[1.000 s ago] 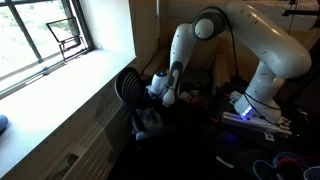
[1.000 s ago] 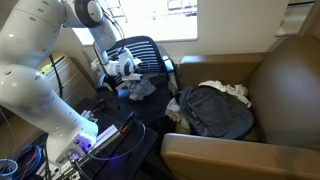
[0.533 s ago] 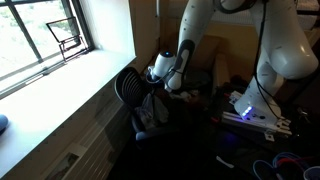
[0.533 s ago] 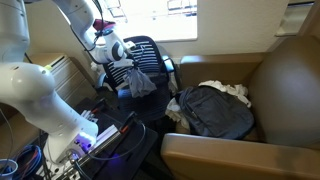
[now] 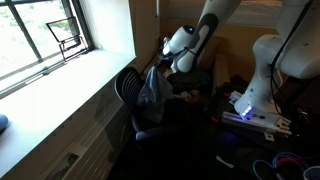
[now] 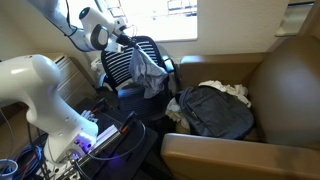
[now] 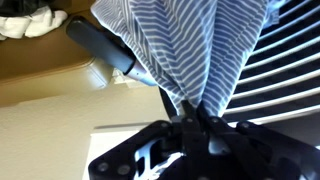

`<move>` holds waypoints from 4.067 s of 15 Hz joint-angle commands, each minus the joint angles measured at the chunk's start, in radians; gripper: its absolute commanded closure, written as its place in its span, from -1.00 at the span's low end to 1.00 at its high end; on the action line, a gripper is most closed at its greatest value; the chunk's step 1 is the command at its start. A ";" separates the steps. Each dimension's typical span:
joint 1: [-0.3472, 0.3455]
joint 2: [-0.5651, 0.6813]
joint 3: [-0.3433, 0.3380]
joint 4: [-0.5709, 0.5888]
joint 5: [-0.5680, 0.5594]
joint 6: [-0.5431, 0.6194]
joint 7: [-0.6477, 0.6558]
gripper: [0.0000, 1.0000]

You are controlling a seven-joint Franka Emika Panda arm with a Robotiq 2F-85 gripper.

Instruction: Move the striped shirt from the chair to the couch

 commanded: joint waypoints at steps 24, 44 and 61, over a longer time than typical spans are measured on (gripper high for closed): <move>0.059 -0.207 -0.571 0.530 1.019 -0.002 -0.555 0.97; -0.077 0.011 -0.576 0.098 0.955 -0.251 -0.556 0.97; -0.432 0.377 -0.341 0.209 0.725 -0.441 -0.065 -0.57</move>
